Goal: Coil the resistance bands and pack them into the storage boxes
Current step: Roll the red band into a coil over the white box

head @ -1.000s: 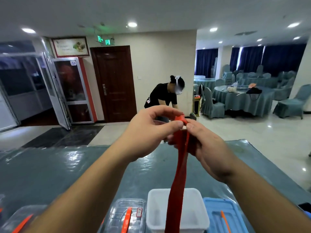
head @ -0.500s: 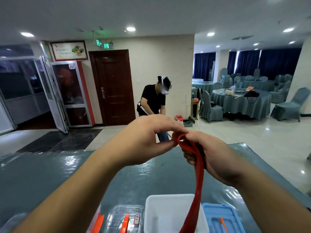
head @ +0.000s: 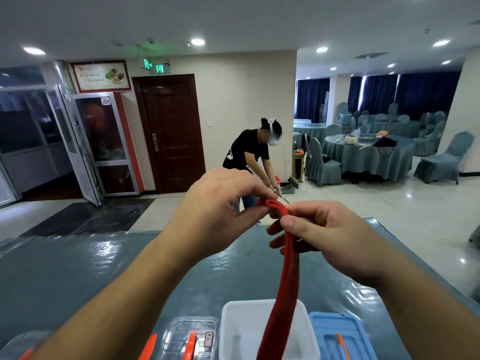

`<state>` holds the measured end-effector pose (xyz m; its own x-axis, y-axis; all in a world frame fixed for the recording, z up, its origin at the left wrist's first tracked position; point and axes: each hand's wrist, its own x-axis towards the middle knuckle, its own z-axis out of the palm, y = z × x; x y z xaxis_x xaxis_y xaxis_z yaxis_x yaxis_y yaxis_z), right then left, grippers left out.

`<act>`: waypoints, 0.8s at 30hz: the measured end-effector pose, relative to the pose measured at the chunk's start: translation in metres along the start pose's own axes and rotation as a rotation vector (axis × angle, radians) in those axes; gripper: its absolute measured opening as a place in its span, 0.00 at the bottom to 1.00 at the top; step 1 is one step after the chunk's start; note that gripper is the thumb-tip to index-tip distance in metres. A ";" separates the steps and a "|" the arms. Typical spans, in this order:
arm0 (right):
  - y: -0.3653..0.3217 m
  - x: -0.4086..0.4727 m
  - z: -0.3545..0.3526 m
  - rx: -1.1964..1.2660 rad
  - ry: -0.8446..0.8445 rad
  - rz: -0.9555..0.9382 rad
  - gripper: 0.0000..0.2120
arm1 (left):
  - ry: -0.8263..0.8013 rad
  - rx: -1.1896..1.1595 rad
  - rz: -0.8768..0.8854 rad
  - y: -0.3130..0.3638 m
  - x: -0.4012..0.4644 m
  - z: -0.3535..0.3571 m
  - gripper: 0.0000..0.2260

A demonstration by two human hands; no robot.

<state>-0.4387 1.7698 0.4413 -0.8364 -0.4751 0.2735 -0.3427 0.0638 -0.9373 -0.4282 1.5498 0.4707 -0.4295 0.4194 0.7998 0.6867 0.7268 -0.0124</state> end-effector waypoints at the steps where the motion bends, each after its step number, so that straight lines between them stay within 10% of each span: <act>1: 0.000 0.000 -0.001 0.000 -0.009 0.003 0.17 | 0.029 0.011 -0.003 0.000 -0.002 0.003 0.06; 8: 0.006 0.008 0.012 0.124 0.130 -0.080 0.13 | 0.338 -0.077 -0.139 0.016 -0.026 0.040 0.06; 24: 0.005 0.009 0.005 0.332 0.046 0.001 0.14 | -0.072 -0.158 0.005 0.000 -0.010 0.023 0.15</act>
<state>-0.4455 1.7614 0.4383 -0.8577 -0.4343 0.2750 -0.1901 -0.2291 -0.9547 -0.4379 1.5580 0.4485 -0.4630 0.4649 0.7547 0.7704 0.6322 0.0832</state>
